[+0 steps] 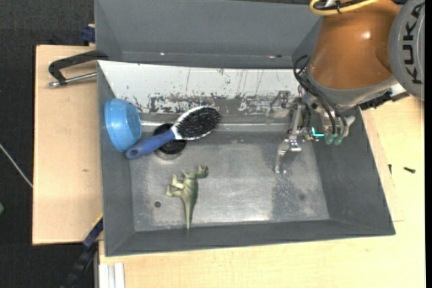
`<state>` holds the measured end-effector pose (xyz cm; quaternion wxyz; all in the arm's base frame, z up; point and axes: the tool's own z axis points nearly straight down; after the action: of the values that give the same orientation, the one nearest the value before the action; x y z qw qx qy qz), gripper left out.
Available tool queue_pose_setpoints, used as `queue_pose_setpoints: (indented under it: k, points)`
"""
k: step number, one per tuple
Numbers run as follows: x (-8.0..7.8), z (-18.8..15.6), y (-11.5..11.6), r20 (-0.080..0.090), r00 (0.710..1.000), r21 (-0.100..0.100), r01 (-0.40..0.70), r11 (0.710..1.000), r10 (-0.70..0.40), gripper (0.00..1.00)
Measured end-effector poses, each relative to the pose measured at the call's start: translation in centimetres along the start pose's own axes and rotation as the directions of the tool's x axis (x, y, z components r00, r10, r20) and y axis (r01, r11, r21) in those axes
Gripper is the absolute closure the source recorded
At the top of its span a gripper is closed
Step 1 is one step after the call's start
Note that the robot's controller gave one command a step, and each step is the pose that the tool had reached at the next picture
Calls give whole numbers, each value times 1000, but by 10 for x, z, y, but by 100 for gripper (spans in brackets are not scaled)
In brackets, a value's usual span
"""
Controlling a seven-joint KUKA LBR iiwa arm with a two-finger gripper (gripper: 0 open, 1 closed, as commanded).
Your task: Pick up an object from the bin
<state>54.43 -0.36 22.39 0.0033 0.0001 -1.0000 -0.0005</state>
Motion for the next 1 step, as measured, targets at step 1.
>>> queue_pose_setpoints:
  k: [1]
  points:
    - [-49,-49,56,16,978,-6,-210,978,210,0]
